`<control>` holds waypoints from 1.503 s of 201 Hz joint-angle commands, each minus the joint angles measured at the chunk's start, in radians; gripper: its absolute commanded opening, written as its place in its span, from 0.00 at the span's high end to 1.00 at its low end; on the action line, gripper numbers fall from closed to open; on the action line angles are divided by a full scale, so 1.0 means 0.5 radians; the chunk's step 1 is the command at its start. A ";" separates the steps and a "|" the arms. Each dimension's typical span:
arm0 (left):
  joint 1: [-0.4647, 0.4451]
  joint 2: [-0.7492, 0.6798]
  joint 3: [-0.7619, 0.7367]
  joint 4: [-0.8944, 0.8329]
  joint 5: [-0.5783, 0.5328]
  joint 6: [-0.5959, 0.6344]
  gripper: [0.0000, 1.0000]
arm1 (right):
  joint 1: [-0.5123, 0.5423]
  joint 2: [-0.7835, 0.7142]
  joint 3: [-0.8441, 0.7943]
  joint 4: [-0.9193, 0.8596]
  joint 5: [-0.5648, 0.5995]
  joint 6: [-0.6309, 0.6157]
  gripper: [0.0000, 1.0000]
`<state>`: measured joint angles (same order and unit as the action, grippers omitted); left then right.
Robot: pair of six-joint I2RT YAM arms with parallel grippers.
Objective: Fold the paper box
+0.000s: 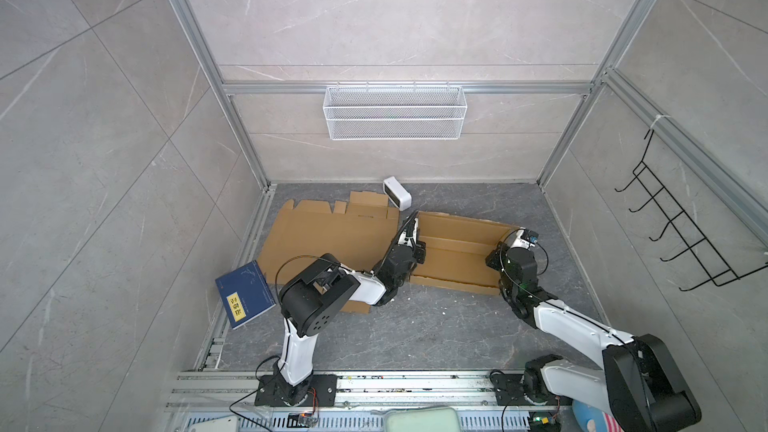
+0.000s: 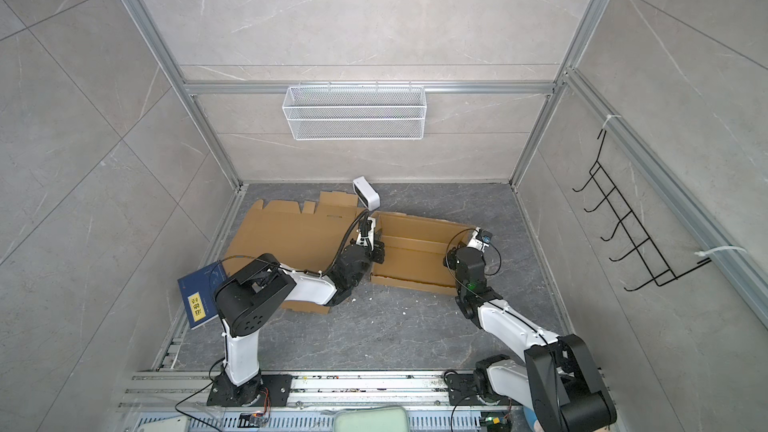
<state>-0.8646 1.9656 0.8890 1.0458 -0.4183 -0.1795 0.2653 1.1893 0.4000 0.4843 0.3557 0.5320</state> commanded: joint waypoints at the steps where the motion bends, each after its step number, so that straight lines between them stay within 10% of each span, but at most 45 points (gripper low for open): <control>1: -0.158 0.130 -0.009 -0.208 0.212 -0.007 1.00 | 0.092 0.057 -0.074 -0.236 -0.234 0.073 1.00; 137: -0.120 0.213 -0.270 0.352 -0.163 0.532 1.00 | 0.108 -0.070 0.049 -0.514 -0.361 -0.186 0.94; 196: 0.023 0.129 -0.368 0.371 -0.144 0.396 1.00 | 0.109 0.048 0.233 -0.490 -0.594 -0.283 0.66; 302: 0.017 0.157 -0.462 0.424 -0.259 0.414 1.00 | 0.008 -0.650 0.584 -1.801 -0.779 -0.854 0.34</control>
<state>-0.8597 2.0140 0.7006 1.3590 -0.5102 0.0120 0.2752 0.8932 0.5846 -0.1925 -0.0048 0.2321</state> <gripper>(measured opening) 0.049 0.657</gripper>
